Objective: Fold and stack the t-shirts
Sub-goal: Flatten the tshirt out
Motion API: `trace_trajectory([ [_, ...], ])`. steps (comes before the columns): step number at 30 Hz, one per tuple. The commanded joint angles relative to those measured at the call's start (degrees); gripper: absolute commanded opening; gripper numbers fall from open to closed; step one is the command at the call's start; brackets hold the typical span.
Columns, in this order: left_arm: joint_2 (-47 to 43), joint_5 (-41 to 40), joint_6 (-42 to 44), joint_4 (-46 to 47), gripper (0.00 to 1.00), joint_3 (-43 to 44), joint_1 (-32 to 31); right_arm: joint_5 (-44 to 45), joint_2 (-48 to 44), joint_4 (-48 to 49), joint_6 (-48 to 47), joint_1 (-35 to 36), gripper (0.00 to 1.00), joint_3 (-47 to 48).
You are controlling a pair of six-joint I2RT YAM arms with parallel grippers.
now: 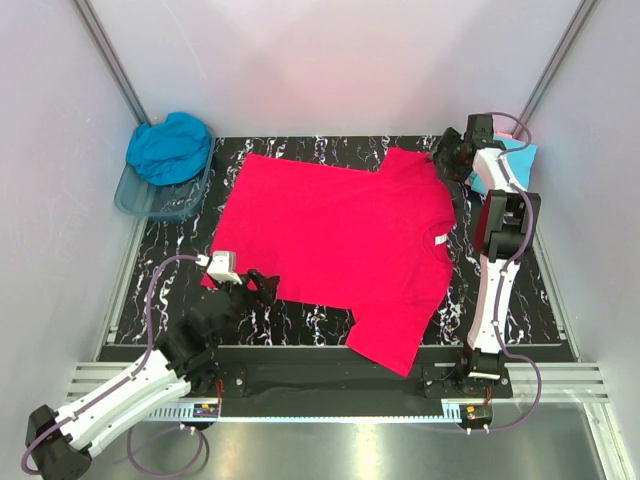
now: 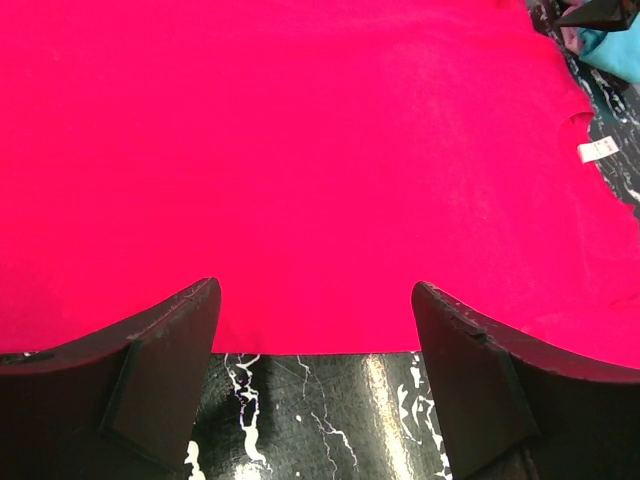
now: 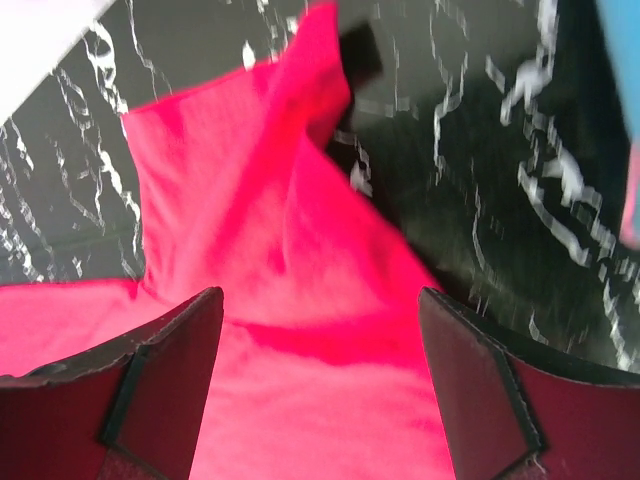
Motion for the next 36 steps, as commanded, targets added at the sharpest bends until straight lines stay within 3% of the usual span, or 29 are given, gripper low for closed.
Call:
trace_trajectory([
  [1,-2.00,-0.52,0.64,2.57,0.81,-0.83,-0.21,1.01,2.47,3.19,-4.12,0.00,0.86,4.41],
  [18,-3.76,-0.43,0.73,2.39,0.80,-1.36,-0.21,-5.76,10.38,7.14,-5.72,-1.75,0.85,11.71],
  [22,-4.37,-0.52,0.64,2.30,0.80,-1.62,-0.30,-6.82,12.49,7.67,-3.44,-1.93,0.85,14.44],
  [30,-5.34,-0.52,0.73,2.56,0.80,-1.98,-0.21,-18.41,15.74,15.40,9.20,-2.28,0.83,17.08],
  [36,-6.04,-0.52,0.82,2.30,0.80,-2.15,-0.21,-19.48,15.66,16.90,10.37,-2.02,0.80,17.61],
])
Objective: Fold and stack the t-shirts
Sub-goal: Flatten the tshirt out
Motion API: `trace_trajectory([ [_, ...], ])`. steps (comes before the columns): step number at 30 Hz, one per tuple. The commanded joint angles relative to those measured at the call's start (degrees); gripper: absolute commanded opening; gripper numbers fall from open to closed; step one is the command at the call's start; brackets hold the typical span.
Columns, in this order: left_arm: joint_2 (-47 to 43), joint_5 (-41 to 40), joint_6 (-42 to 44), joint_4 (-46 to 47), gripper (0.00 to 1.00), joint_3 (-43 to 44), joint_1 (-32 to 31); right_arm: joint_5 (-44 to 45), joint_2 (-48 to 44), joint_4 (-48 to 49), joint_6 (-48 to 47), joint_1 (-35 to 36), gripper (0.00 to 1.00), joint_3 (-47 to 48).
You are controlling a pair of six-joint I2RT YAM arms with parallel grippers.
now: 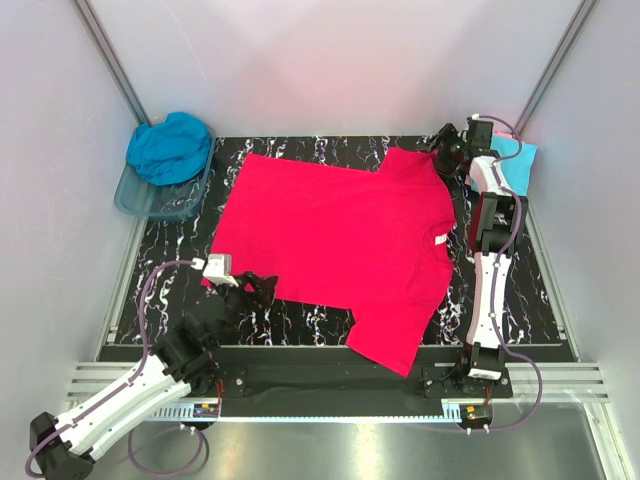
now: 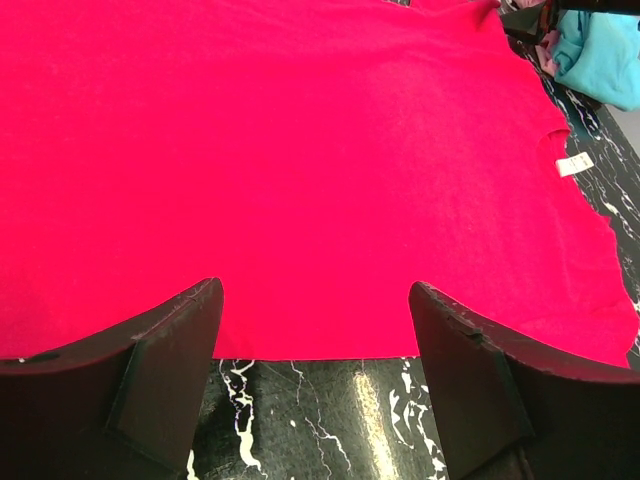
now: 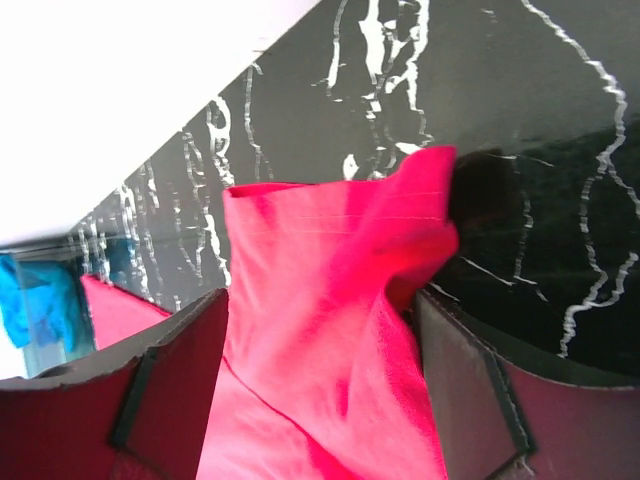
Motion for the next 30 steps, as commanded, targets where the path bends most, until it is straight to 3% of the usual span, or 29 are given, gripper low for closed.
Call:
trace_trajectory([
  [1,-1.58,-0.52,0.77,2.54,0.80,-0.62,-0.21,-3.00,-0.58,3.72,2.22,0.01,0.79,3.07],
  [4,-2.73,-0.52,0.69,2.10,0.80,-0.80,-0.21,-3.08,-0.93,3.72,1.69,-0.07,0.63,2.90],
  [5,-2.90,-0.52,0.69,2.02,0.80,-0.80,-0.21,-3.08,-1.02,3.72,1.69,-0.07,0.45,2.81],
  [8,-3.52,-0.52,0.60,1.67,0.80,-0.97,-0.21,-2.82,-1.02,3.63,1.77,-0.07,0.21,2.98],
  [12,-4.05,-0.52,0.51,1.49,0.80,-1.06,-0.21,-3.08,-0.50,3.98,2.21,-0.07,0.09,3.77],
  [16,-4.40,-0.52,0.51,1.49,0.80,-1.15,-0.21,-3.08,0.21,4.60,2.65,-0.07,0.00,4.91],
  [20,-4.58,-0.52,0.51,1.49,0.79,-1.24,-0.21,-3.43,1.96,7.40,4.14,-0.07,0.00,7.28],
  [27,-6.15,-1.04,0.16,0.70,0.79,-1.50,-0.21,-7.39,11.35,10.22,10.29,1.15,0.00,21.87],
  [30,-6.60,-1.22,0.16,0.87,0.79,-1.68,-0.21,-9.32,13.73,15.92,16.00,2.03,0.00,23.55],
])
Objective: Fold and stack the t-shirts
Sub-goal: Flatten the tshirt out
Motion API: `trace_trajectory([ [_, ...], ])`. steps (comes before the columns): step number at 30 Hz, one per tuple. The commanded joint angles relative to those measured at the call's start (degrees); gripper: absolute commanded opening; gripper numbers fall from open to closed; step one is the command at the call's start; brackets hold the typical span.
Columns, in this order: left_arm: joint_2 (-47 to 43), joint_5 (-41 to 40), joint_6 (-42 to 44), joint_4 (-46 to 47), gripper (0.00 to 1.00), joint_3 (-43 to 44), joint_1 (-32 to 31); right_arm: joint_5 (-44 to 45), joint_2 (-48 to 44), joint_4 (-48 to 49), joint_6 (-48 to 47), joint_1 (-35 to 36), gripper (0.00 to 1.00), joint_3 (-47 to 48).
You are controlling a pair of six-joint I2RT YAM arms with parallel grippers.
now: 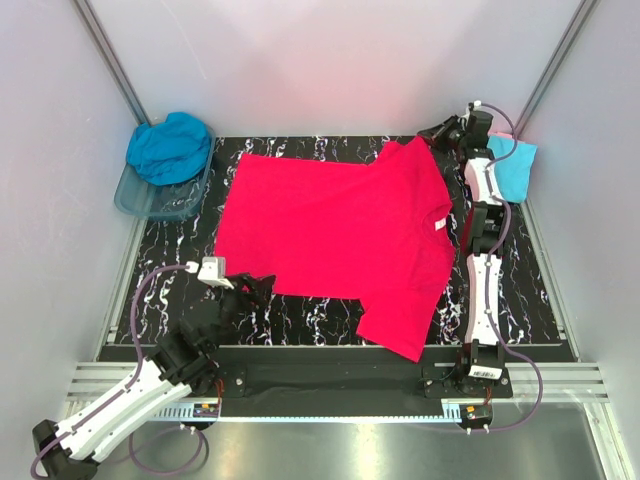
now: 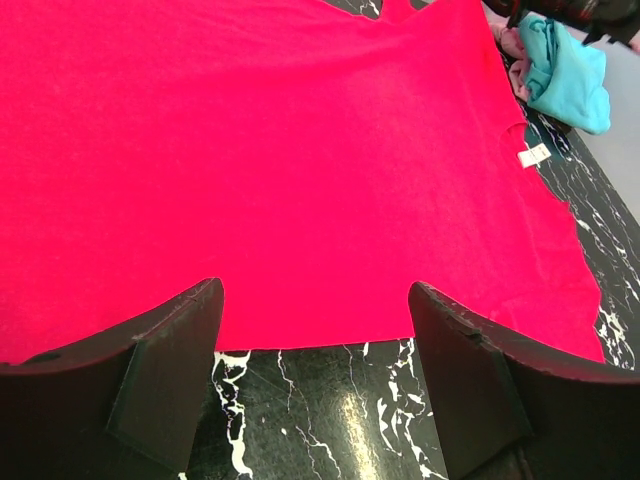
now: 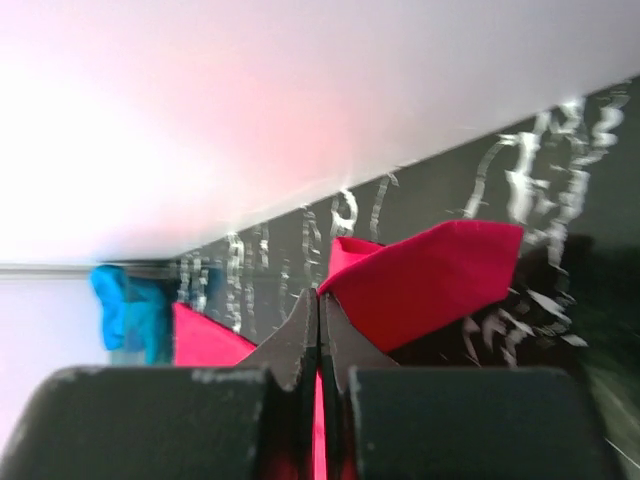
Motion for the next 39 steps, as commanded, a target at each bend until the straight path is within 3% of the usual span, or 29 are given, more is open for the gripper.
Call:
trace_trajectory([
  [1,-0.83,-1.15,0.20,1.79,0.79,-0.67,-0.21,-4.84,2.68,10.94,7.64,1.73,0.00,4.29],
  [7,0.49,-1.07,0.46,2.32,0.79,-0.41,-0.30,-10.64,5.32,23.26,16.69,4.45,0.01,3.85],
  [11,0.14,-1.07,0.38,1.79,0.79,-0.41,-0.21,-11.27,5.41,24.86,17.94,5.25,0.04,4.47],
  [13,-0.47,-1.07,0.20,1.44,0.79,-0.50,-0.21,-9.70,4.10,21.98,16.45,4.90,0.04,3.95],
  [18,-2.84,-1.33,-0.15,0.38,0.79,-0.85,-0.21,-0.38,-8.91,20.38,5.03,4.19,0.01,-13.27],
  [25,-3.20,-1.24,-0.24,0.12,0.78,-0.94,-0.21,8.85,-14.27,13.09,-3.15,2.00,0.03,-15.13],
  [32,-3.38,-1.15,-0.15,0.12,0.78,-0.94,-0.21,10.62,-15.24,10.98,-5.53,-1.43,0.05,-15.39],
  [35,-3.29,-1.15,-0.15,0.29,0.78,-0.94,-0.21,10.01,-14.89,11.06,-5.18,-2.84,0.28,-15.74],
  [36,-3.20,-1.07,-0.15,0.30,0.78,-1.02,-0.21,9.48,-14.63,11.32,-4.40,-3.36,0.60,-15.83],
  [37,-2.94,-1.07,-0.15,0.47,0.78,-1.02,-0.21,9.48,-14.54,11.24,-4.13,-3.45,0.75,-16.36],
  [38,-2.94,-1.07,-0.15,0.47,0.78,-0.94,-0.21,9.48,-14.54,11.24,-3.95,-3.54,0.97,-16.53],
  [39,-2.85,-1.07,-0.06,0.56,0.78,-0.94,-0.21,9.39,-14.45,10.89,-3.86,-3.54,1.00,-16.62],
])
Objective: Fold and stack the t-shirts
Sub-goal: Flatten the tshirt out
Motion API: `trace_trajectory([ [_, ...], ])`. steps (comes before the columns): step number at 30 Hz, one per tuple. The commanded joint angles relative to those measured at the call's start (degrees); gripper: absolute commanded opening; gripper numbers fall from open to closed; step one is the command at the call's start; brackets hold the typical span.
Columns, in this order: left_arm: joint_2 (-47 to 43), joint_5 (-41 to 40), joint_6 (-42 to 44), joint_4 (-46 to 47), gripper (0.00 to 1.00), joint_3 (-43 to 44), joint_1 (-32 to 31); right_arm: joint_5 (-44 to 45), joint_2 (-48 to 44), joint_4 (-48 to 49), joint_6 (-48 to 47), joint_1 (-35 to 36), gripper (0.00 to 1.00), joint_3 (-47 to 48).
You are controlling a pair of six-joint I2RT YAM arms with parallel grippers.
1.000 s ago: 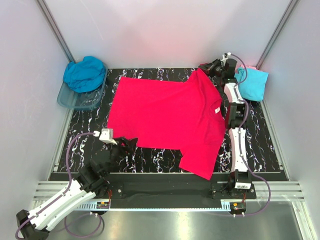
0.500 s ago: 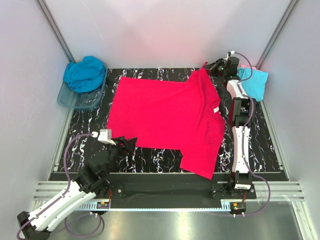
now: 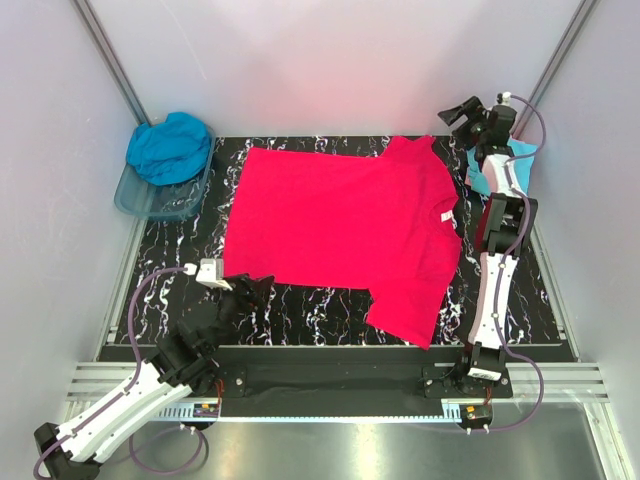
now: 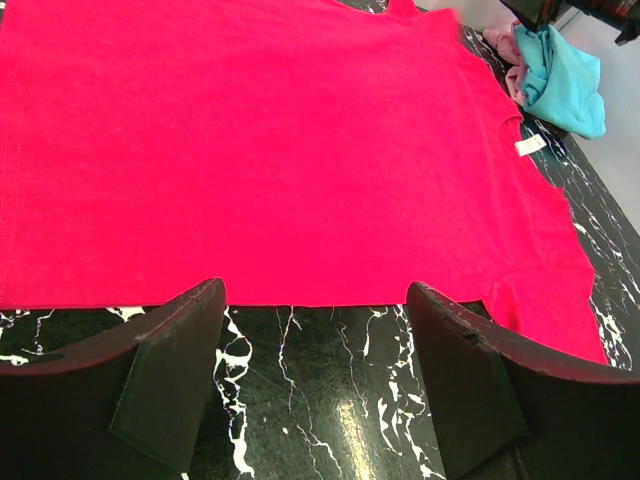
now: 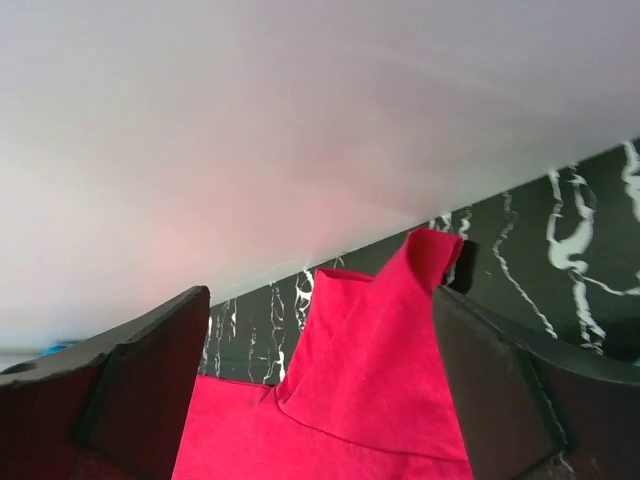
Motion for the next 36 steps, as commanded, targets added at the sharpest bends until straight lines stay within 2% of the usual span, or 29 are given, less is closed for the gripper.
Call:
trace_trajectory([
  [1,0.12,-0.89,-0.02,1.98,0.78,-0.22,-0.21,0.41,-3.02,-0.61,0.13,-0.29,1.00,-0.95],
  [9,0.39,-0.80,0.16,2.51,0.78,-0.39,-0.21,2.60,-8.46,-2.54,2.33,2.70,0.99,-1.92],
  [14,1.09,-1.42,0.07,2.86,0.82,-0.30,-0.21,4.79,-17.85,-5.79,2.69,6.39,1.00,-5.86],
  [17,1.88,-2.38,-0.37,2.51,0.83,0.05,-0.21,8.22,-26.99,-5.88,2.68,9.46,1.00,-15.70],
  [19,2.49,-3.00,-0.81,2.25,0.84,0.40,-0.21,8.41,-35.48,-3.62,6.89,11.48,1.00,-27.71],
  [21,3.02,-3.44,-1.16,2.07,0.84,0.66,-0.21,8.23,-42.10,2.96,10.84,12.98,1.00,-37.91],
  [22,3.29,-3.53,-1.34,1.98,0.84,0.75,-0.21,8.75,-48.83,3.60,10.95,14.99,1.00,-46.83],
  [23,3.46,-3.61,-1.42,1.72,0.84,0.75,-0.21,9.36,-52.38,3.96,10.43,16.75,1.00,-51.18],
  [24,3.29,-3.70,-1.77,1.72,0.84,0.93,-0.21,12.50,-56.24,2.57,8.33,18.42,1.00,-59.23],
  [25,3.20,-3.79,-1.86,1.37,0.84,0.93,-0.21,14.88,-64.03,1.77,7.09,22.44,1.00,-63.32],
  [27,2.76,-4.05,-2.30,1.10,0.85,0.84,-0.21,23.05,-71.89,-0.95,5.16,26.24,1.00,-75.14],
  [28,2.50,-4.14,-2.56,1.10,0.85,0.66,-0.21,26.04,-79.50,-1.66,5.06,29.22,1.00,-78.96],
  [30,2.41,-4.58,-3.70,0.93,0.85,0.58,-0.21,34.92,-86.48,-8.67,5.76,31.35,1.00,-87.39],
  [32,3.46,-4.32,-4.41,1.10,0.86,0.49,-0.21,41.93,-95.80,-16.73,6.11,31.97,1.00,-91.73],
  [34,6.08,-4.84,-5.81,2.06,0.86,0.58,-0.21,46.09,-105.09,-20.72,5.59,31.97,1.00,-97.00],
  [36,8.81,-5.55,-6.61,6.95,0.89,-0.21,-0.21,49.18,-110.75,-23.89,3.84,31.88,1.00,-100.34],
])
